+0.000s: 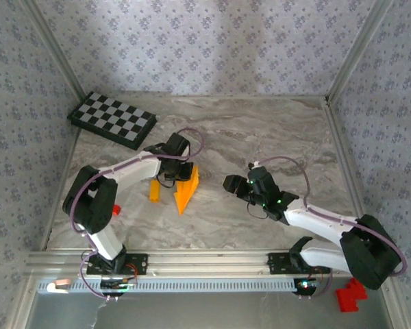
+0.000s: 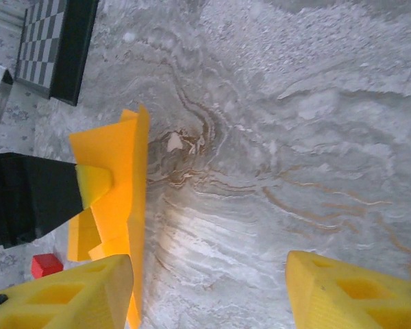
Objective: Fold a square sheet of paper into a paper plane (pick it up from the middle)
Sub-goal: Turn over the paper plane at the top-center of the table.
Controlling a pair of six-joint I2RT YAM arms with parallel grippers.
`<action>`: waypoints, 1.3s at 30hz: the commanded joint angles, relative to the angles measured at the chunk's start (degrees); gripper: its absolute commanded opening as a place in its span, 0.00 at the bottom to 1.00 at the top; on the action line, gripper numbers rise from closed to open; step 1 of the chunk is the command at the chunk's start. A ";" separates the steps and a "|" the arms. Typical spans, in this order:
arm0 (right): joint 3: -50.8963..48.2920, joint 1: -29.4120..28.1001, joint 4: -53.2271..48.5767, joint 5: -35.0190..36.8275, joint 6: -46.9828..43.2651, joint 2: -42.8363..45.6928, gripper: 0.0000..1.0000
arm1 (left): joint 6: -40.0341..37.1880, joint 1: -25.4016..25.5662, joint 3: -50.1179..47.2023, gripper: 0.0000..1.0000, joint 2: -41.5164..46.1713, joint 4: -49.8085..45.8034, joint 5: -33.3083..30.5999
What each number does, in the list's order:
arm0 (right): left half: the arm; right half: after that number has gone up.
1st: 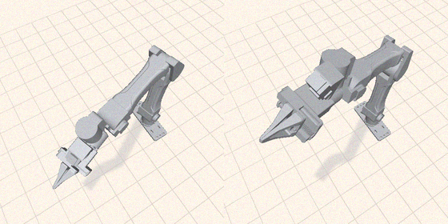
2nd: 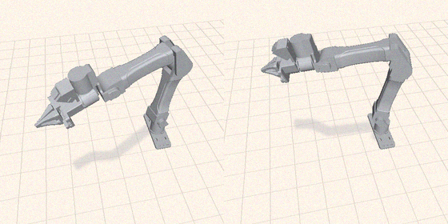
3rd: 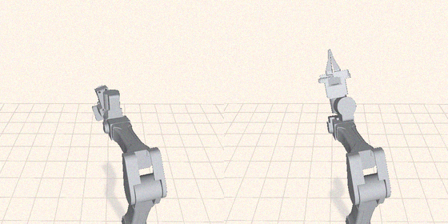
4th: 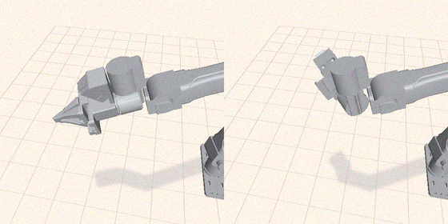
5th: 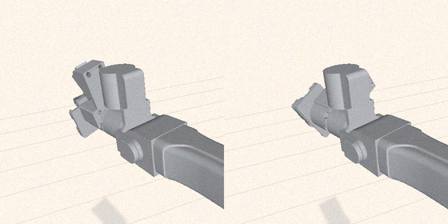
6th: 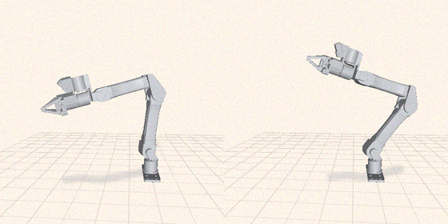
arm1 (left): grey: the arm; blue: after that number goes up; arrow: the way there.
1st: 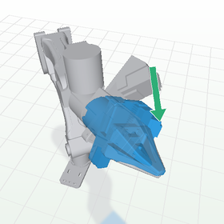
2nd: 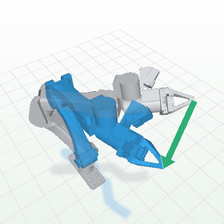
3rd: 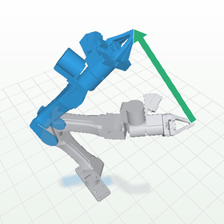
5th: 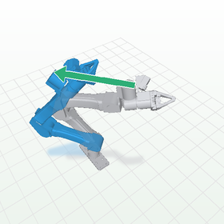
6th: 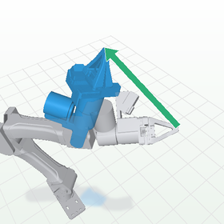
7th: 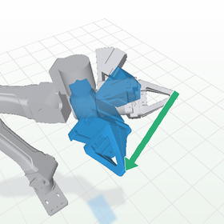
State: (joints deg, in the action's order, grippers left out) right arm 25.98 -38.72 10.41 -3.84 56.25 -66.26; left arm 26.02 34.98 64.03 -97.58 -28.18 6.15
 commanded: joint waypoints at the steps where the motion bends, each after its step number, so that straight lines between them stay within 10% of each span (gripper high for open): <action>1: -0.75 0.91 -3.36 -0.95 -2.10 0.94 0.62 | -1.84 0.04 1.83 0.05 -2.53 -3.59 -2.60; 15: -2.64 1.83 -2.15 -1.66 -1.93 0.69 0.60 | 0.69 1.72 2.04 0.20 -6.28 -1.68 0.45; 39: -3.92 3.47 -1.21 -2.50 -2.08 0.52 0.60 | 2.58 5.33 4.06 0.46 -13.16 -0.38 -11.87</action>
State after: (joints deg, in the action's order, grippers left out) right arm 22.26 -35.62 9.21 -5.67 55.00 -66.17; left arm 27.75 40.62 68.25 -107.81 -27.83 -3.79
